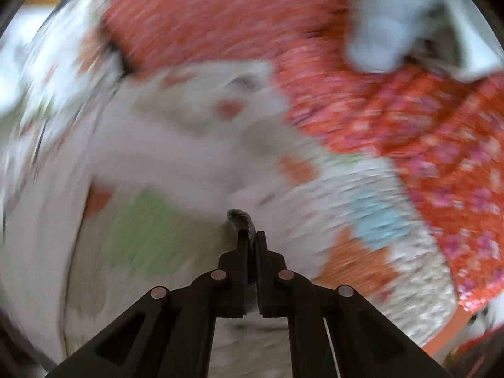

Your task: Fold small clothes

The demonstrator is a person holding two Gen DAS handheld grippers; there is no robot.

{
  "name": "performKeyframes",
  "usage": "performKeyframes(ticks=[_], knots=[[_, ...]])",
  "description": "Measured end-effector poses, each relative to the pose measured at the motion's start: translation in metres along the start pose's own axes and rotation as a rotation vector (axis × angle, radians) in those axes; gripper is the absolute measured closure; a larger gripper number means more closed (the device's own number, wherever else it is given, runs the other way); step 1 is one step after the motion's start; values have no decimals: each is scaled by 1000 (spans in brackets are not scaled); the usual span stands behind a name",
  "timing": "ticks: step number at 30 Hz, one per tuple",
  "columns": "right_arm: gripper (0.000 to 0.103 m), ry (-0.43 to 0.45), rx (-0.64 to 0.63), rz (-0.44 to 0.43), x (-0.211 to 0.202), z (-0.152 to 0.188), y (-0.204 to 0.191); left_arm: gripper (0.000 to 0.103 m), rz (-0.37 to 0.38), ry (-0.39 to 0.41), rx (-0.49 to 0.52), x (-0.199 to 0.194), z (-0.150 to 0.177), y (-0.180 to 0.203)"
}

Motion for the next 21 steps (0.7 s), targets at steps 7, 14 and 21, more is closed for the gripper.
performKeyframes(ticks=[7, 14, 21], knots=[[100, 82, 321, 171, -15, -54, 114, 31, 15, -3, -31, 0, -4, -2], [100, 46, 398, 19, -9, -69, 83, 31, -28, 6, -47, -5, -12, -24], [100, -23, 346, -285, -2, -89, -53, 28, -79, 86, -107, -38, -72, -76]])
Point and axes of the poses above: each gripper's, at about its wrist camera, not at the fingertips, and x roughly the way its jaws point, y to its right, z to its underside, the point moved 5 cm from there along x, roughly the way its jaws point, and after that the axes turned 10 degrees about y, right-handed, at the moved point
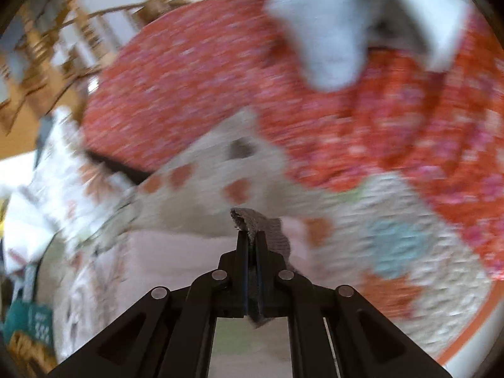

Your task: Fold small clothes

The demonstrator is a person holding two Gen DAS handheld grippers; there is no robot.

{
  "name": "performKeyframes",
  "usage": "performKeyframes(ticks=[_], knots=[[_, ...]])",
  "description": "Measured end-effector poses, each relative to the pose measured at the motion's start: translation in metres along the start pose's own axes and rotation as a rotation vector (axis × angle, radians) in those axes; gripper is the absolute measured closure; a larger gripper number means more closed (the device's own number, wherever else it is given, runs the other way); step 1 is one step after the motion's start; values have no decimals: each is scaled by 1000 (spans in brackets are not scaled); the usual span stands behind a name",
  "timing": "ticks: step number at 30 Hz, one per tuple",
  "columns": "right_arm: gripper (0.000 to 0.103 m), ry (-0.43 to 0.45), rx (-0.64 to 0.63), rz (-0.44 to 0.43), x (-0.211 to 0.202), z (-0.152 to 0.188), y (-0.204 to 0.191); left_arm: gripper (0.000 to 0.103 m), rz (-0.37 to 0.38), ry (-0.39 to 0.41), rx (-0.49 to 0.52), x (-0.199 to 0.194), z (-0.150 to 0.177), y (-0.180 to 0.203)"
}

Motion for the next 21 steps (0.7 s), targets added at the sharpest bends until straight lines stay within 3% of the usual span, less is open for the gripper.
performKeyframes(ticks=[5, 9, 10, 13, 15, 21], knots=[[100, -95, -88, -165, 38, 35, -125, 26, -77, 102, -11, -13, -44, -38], [100, -183, -168, -265, 75, 77, -225, 25, -189, 191, -30, -17, -53, -75], [100, -198, -183, -281, 82, 84, -241, 24, -216, 169, -47, -13, -52, -85], [100, -248, -253, -339, 102, 115, -307, 24, -173, 144, -135, -11, -52, -105], [100, -282, -297, -371, 118, 140, -351, 24, -194, 140, -166, -12, -51, -117], [100, -356, -378, -395, 157, 199, -426, 24, -211, 132, -265, -14, -52, -149]])
Point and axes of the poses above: each gripper's, at about its wrist camera, not at the fingertips, and x roughly the way its jaws point, y to its right, z to its underside, the point moved 5 cm from there along x, roughly the way its jaws point, and after that the axes turned 10 degrees about y, right-handed, at the moved point
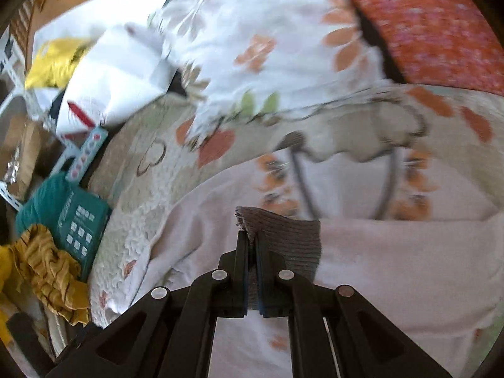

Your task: Fold small clothes

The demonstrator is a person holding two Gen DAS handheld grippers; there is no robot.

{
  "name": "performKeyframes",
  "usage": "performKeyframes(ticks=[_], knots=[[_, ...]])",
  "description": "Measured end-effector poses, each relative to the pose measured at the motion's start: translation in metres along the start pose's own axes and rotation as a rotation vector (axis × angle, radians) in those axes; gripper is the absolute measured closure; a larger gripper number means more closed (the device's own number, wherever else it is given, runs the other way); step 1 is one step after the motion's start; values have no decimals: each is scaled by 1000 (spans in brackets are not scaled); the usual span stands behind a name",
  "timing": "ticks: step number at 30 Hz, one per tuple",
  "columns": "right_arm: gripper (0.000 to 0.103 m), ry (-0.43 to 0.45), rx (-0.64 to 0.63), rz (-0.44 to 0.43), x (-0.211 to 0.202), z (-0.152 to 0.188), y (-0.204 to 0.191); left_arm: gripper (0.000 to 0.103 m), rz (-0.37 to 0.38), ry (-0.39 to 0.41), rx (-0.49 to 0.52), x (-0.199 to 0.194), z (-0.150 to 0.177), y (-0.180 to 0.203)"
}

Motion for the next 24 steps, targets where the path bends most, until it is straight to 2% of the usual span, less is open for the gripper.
performKeyframes(ticks=[9, 12, 17, 19, 21, 24], knots=[[99, -112, -33, 18, 103, 18, -44, 24, -38, -31, -52, 20, -11, -14], [95, -163, -19, -21, 125, 24, -51, 24, -64, -14, -84, 22, -19, -23], [94, -155, -37, -101, 116, 24, -70, 24, -118, 27, -188, 17, -33, -57], [84, -146, -90, -116, 103, 29, -81, 24, -140, 35, -240, 13, -36, -75], [78, -146, -135, -136, 87, 38, -90, 24, -167, 47, -298, 8, -39, -96], [77, -171, -175, -206, 61, 64, -106, 24, -196, 65, -362, 0, -40, -121]])
Point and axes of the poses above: each gripper's, at about its wrist camera, not at the fingertips, and x roughly the way its jaws point, y to its right, z to its underside, the point moved 5 cm from there along x, roughly the way its jaws point, and after that the axes turned 10 degrees about y, right-handed, at the moved point
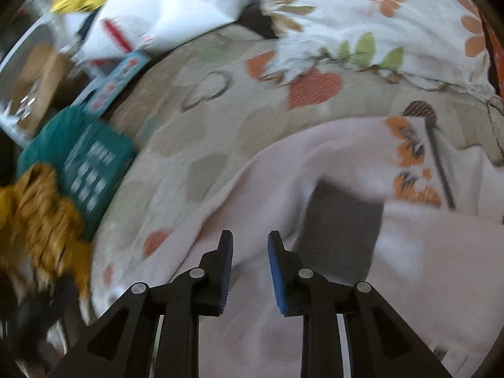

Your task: Fold small clothes

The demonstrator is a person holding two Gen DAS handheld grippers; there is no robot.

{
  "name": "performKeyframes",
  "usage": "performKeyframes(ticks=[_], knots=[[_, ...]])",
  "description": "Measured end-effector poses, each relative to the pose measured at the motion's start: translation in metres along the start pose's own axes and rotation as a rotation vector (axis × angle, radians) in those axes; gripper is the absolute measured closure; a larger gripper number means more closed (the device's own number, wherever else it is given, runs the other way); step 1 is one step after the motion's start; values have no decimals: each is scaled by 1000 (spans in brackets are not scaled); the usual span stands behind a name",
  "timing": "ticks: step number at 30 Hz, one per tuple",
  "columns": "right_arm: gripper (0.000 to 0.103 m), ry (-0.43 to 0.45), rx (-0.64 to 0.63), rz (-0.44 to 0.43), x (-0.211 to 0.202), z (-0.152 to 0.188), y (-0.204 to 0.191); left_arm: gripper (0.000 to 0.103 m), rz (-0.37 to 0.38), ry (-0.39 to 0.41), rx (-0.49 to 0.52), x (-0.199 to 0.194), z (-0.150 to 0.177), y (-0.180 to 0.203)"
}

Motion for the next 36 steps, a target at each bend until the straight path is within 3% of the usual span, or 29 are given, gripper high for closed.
performKeyframes(ticks=[3, 9, 11, 13, 17, 18, 19, 20, 22, 29, 33, 36], knots=[[71, -52, -54, -96, -9, 39, -35, 24, -32, 26, -46, -7, -8, -23], [71, -167, -131, -245, -5, 112, -94, 24, -48, 32, -96, -13, -9, -47], [69, -184, -173, -246, -2, 133, -109, 24, -46, 24, -100, -12, -7, -50], [58, -199, -211, -222, 4, 147, -118, 24, -43, 19, -101, -11, -7, -51], [56, -150, -316, -125, 7, 167, -130, 24, -33, 15, -88, -11, -5, -46], [60, -147, -337, -111, 9, 168, -134, 24, -30, 14, -85, -11, -4, -45], [84, -149, -344, -105, 9, 168, -136, 24, -27, 14, -81, -11, -3, -43], [99, -159, -326, -118, 7, 168, -135, 24, -25, 14, -79, -12, -2, -41], [98, -152, -273, -141, -1, 159, -127, 24, -19, 13, -71, -12, 0, -37], [98, 8, -177, -146, -82, 86, -86, 24, 11, -11, -27, -9, 13, -13], [98, 75, -109, -91, -139, 50, -32, 24, 50, -57, 13, -3, 27, 13], [98, 124, -43, 8, -179, 28, 25, 24, 80, -81, 54, 0, 39, 38]])
Point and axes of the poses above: each gripper's, at about its wrist camera, not at the fingertips, and x roughly the way its jaws point, y to its right, z to its underside, the point moved 5 cm from there along x, roughly the way its jaws point, and after that the axes turned 10 degrees about y, right-handed, at the moved point
